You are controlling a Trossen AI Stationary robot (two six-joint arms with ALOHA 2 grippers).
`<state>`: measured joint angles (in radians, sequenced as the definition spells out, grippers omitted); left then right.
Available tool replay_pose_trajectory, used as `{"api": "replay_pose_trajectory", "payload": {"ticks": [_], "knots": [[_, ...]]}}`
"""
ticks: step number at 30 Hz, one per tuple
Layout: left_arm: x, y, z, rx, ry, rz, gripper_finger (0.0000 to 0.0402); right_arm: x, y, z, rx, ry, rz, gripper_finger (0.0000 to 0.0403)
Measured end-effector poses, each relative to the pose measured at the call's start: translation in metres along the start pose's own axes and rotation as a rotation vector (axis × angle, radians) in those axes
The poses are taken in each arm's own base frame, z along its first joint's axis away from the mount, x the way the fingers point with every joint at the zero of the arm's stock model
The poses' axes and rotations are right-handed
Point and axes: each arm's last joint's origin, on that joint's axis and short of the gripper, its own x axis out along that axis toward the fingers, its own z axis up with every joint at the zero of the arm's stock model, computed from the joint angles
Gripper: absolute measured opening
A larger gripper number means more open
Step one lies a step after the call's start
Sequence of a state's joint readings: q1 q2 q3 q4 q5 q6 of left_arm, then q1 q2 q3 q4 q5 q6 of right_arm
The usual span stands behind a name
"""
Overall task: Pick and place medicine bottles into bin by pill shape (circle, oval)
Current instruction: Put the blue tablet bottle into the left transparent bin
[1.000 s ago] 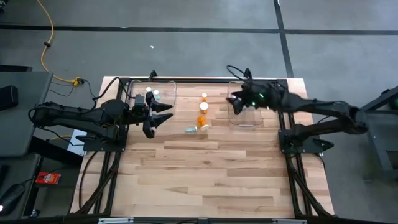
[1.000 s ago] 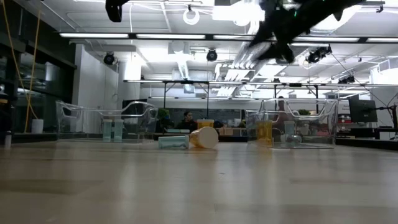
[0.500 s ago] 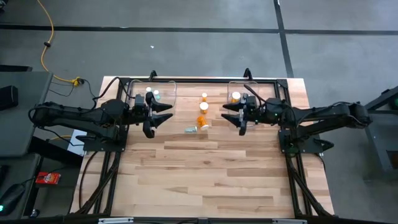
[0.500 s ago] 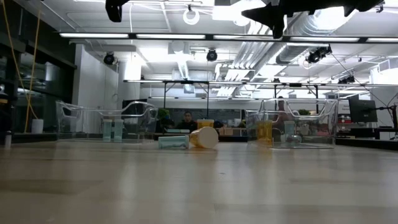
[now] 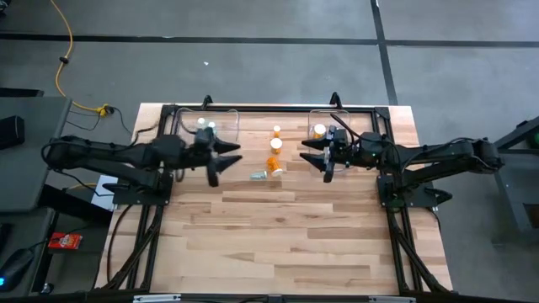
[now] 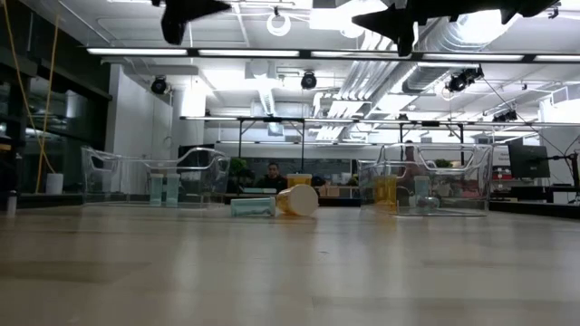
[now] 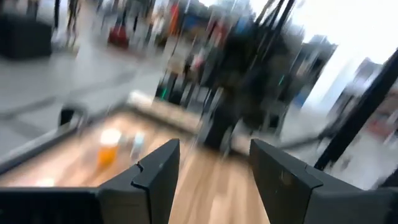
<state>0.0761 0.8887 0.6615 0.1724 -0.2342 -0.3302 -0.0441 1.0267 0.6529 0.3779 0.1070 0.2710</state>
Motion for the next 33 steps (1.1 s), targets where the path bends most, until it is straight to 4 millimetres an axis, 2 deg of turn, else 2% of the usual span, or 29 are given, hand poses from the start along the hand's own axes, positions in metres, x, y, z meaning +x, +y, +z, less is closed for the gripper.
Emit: {"api": "replay_pose_trajectory", "payload": {"ticks": [5, 12, 20, 26, 33], "knots": [[0.038, -0.004, -0.012, 0.082, 0.303, 0.126, 0.0186, 0.0, -0.001, 0.0, 0.01, -0.006, -0.023, 0.0217], [0.096, 0.009, -0.058, 0.129, 0.686, 0.215, 0.0186, 0.0, -0.001, 0.0, 0.019, -0.006, -0.025, 0.0217], [0.155, 0.029, -0.101, 0.179, 0.904, 0.19, 0.0186, 0.0, -0.001, -0.001, 0.018, 0.003, -0.028, 0.0217], [0.177, 0.042, -0.118, 0.295, 0.987, 0.197, 0.0186, 0.0, -0.002, -0.003, 0.039, 0.023, -0.034, 0.0217], [0.178, 0.052, -0.121, 0.314, 1.015, 0.217, 0.0186, 0.0, -0.002, -0.004, 0.037, 0.037, -0.038, 0.0217]]}}
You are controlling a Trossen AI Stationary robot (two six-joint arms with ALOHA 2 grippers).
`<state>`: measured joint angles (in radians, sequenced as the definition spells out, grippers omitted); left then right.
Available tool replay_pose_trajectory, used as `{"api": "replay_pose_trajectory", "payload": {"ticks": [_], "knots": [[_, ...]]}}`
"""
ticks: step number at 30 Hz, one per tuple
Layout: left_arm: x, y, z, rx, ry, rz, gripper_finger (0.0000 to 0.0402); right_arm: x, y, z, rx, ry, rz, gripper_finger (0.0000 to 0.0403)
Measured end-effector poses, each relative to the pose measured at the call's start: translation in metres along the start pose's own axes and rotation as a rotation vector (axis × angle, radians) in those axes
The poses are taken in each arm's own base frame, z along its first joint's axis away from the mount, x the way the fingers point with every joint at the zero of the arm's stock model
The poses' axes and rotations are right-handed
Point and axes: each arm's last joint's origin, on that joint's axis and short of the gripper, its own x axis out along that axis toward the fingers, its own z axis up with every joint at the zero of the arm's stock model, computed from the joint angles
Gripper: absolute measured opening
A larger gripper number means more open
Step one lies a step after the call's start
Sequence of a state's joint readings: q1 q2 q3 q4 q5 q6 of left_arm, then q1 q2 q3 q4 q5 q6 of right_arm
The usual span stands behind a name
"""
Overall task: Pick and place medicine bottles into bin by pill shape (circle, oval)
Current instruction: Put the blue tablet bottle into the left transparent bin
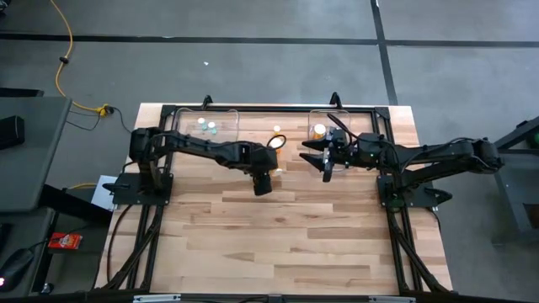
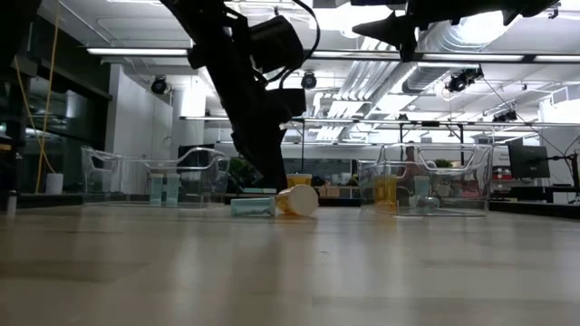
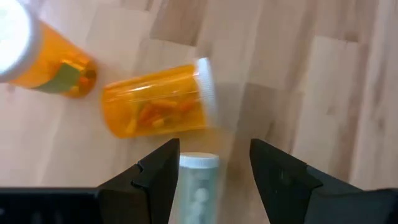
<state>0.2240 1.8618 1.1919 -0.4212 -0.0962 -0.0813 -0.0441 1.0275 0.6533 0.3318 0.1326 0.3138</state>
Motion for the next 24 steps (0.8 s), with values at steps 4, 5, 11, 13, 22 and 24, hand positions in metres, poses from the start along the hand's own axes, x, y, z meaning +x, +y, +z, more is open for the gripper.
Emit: {"api": "replay_pose_trajectory", "payload": {"ticks": [4, 5, 11, 13, 22, 24], "knots": [[0.001, 0.008, -0.001, -0.012, 0.021, -0.012, 0.0186, 0.0, 0.0, -0.001, -0.002, 0.009, -0.003, 0.0217], [0.001, 0.01, -0.002, -0.017, 0.032, -0.028, 0.0186, 0.0, 0.0, -0.001, -0.002, 0.011, -0.003, 0.0217], [0.006, 0.011, -0.004, 0.082, 0.043, -0.043, 0.0186, 0.0, 0.0, -0.001, -0.01, 0.015, -0.005, 0.0217], [0.01, 0.01, -0.003, 0.115, 0.04, -0.045, 0.0186, 0.0, -0.001, -0.002, -0.011, 0.018, -0.006, 0.0217], [0.011, 0.01, -0.019, 0.176, 0.199, -0.048, 0.0186, 0.0, -0.001, -0.004, -0.014, 0.04, -0.013, 0.0217], [0.01, 0.011, -0.023, 0.175, 0.242, -0.048, 0.0186, 0.0, -0.001, -0.004, -0.014, 0.043, -0.014, 0.0217]]}}
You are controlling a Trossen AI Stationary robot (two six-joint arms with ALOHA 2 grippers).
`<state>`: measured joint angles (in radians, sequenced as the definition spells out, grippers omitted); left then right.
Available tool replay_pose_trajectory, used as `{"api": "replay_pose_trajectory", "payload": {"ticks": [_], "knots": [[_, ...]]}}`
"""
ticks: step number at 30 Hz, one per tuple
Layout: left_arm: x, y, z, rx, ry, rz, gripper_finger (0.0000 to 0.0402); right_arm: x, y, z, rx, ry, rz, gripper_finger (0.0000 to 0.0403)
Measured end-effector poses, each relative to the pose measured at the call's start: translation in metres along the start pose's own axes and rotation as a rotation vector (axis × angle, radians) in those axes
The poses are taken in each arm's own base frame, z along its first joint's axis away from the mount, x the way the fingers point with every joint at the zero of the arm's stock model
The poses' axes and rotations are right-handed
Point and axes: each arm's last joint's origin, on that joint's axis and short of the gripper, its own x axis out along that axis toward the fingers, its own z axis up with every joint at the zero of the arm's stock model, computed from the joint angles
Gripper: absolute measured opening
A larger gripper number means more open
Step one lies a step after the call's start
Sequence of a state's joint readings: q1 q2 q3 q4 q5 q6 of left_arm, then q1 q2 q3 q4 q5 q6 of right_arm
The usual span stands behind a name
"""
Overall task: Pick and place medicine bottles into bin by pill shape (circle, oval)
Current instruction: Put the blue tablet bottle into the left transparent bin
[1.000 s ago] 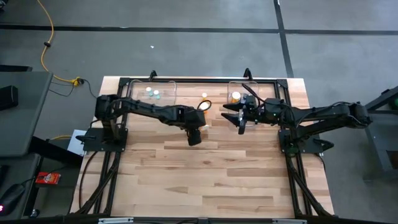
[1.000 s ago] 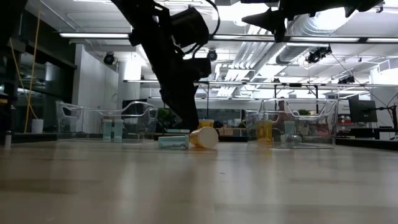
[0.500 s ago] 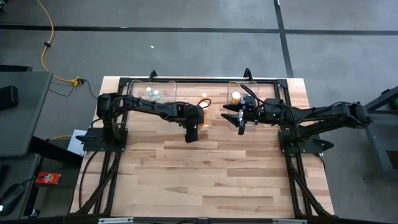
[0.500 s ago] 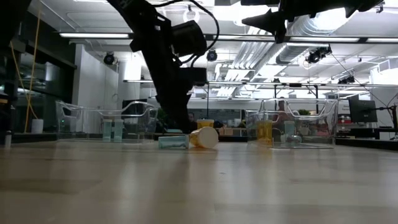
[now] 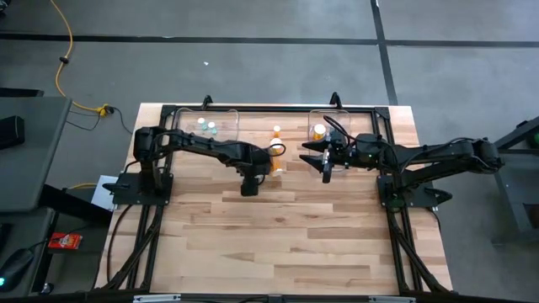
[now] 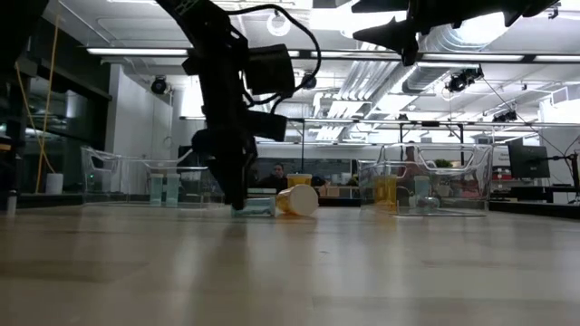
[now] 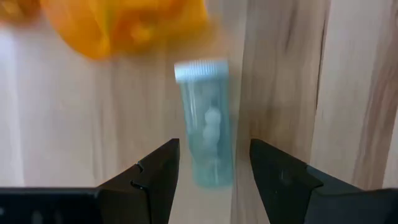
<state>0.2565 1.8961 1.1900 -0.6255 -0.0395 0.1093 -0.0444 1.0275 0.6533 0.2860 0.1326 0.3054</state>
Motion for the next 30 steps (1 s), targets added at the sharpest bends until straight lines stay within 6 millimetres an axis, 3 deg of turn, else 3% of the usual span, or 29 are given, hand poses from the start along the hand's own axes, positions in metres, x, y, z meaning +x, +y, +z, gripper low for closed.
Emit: {"api": "replay_pose_trajectory", "payload": {"ticks": [21, 30], "knots": [[0.011, -0.003, 0.0, -0.06, 0.025, 0.026, 0.0184, 0.0, -0.001, -0.001, 0.006, 0.005, -0.023, 0.0217], [0.011, -0.003, -0.001, -0.046, 0.043, 0.015, 0.0131, 0.0, -0.001, -0.001, 0.009, 0.005, -0.023, 0.0217]]}}
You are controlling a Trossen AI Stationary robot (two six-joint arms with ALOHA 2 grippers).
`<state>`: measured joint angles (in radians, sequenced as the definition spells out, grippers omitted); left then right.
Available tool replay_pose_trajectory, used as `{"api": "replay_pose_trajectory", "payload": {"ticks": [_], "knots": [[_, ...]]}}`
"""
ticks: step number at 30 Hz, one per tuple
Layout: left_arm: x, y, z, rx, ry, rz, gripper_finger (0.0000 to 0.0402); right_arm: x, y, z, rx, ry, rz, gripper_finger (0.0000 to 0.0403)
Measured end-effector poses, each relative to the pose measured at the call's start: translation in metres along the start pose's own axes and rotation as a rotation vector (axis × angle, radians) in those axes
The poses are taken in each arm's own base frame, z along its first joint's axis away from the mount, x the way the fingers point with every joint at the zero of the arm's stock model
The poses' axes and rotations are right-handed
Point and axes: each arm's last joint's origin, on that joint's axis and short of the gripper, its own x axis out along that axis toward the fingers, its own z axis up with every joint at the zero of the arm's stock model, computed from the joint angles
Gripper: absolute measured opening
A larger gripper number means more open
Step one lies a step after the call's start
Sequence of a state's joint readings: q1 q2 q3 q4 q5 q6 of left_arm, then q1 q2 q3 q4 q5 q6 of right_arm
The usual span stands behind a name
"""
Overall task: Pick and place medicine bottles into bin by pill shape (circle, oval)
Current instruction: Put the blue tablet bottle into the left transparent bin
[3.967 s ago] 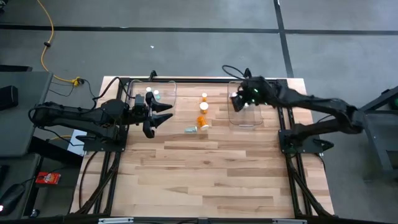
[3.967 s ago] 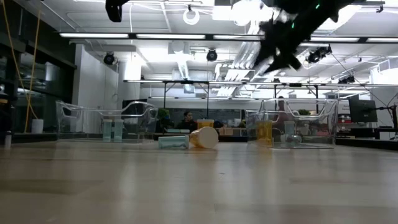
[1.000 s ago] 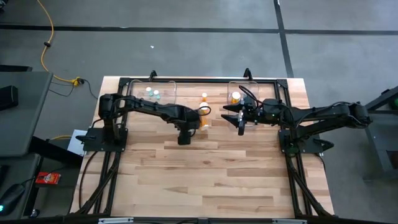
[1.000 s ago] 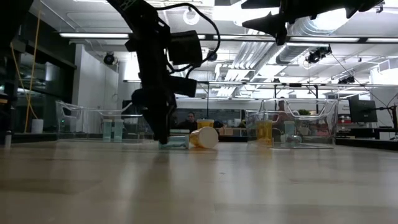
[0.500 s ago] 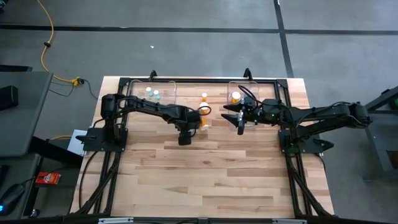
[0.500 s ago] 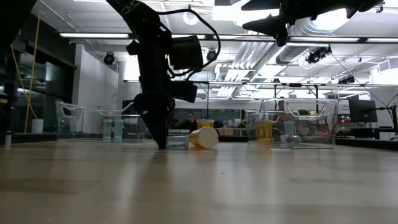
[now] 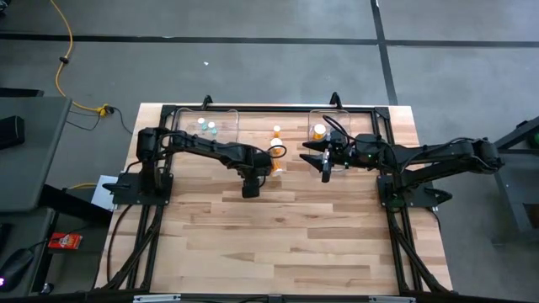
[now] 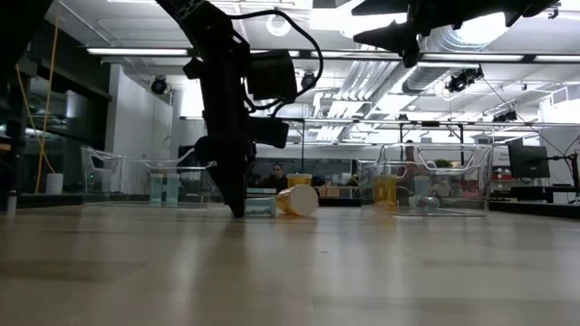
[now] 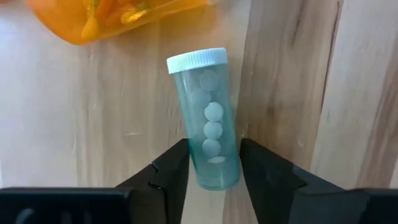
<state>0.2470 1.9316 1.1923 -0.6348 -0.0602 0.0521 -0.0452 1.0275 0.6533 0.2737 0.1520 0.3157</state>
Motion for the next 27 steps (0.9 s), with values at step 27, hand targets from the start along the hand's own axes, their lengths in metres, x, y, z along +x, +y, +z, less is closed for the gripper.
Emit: {"api": "replay_pose_trajectory", "payload": {"ticks": [27], "knots": [[-0.079, 0.018, -0.009, -0.172, -0.185, -0.022, 0.0099, 0.003, 0.001, -0.002, 0.132, 0.022, 0.029, 0.0217]]}}
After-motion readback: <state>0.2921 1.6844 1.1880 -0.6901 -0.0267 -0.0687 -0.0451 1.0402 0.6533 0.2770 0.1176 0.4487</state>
